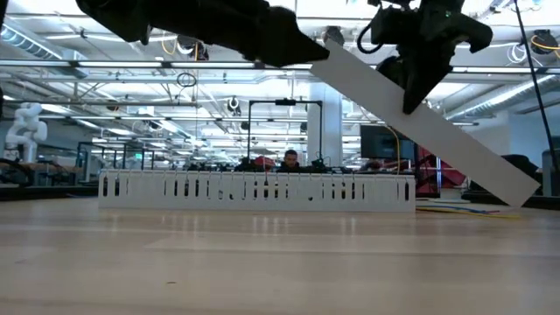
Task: Ziptie cables
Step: Close the white cable duct
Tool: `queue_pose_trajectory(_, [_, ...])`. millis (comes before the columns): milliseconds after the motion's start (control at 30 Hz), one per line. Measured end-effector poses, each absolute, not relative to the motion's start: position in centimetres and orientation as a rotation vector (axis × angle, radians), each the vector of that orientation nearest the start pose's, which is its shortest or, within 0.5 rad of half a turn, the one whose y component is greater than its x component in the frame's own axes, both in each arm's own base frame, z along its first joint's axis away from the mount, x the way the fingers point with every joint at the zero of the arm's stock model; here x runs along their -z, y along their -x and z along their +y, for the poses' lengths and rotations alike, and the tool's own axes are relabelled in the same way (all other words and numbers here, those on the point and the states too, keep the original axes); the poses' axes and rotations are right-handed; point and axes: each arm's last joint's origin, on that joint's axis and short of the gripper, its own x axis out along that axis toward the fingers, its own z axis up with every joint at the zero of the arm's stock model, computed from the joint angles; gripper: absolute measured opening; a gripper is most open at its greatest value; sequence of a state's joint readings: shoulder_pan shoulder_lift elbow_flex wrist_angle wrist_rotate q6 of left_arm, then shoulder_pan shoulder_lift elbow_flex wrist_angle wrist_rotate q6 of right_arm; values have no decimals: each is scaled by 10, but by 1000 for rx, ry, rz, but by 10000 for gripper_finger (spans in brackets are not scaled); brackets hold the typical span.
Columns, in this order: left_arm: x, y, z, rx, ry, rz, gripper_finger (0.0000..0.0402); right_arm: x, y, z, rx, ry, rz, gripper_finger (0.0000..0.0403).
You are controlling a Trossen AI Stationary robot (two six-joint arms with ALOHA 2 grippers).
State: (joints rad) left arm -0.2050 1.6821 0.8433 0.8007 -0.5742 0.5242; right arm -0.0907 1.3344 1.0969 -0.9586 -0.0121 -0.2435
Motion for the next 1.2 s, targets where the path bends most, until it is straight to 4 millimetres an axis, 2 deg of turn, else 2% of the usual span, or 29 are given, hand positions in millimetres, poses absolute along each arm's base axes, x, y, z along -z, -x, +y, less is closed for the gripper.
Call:
queue_pose_trajectory(233, [-220,-351,-31,-212,-370,82,340,-266,-252,-22,-99,170,1190,8])
queue_pose_trajectory(400, [-214,-353,-7,-199,-259,127,340,-266,-254,-22,-109,171,1168,8])
queue_pose_trajectory(533, [-215,-353,-2,-160,-219,112,320,-266,-254,-22,-110,171,1165,8])
queue_pose_trajectory(700, [-216,-353,-2,-150,-204,106,244,-267,-255,-22,-108,176,1159,8])
queue_pose_trajectory(1033, [-215,-354,-3,-41,-196,102,20,-268,-258,-23,-102,183,1128,8])
queue_pose_trajectory(1100, [-215,-354,0,-37,-200,101,10,-268,-258,-23,-99,179,1127,8])
queue_pose_trajectory(1200, [-215,-354,7,-52,-149,102,23,-268,-258,-23,-85,175,1128,8])
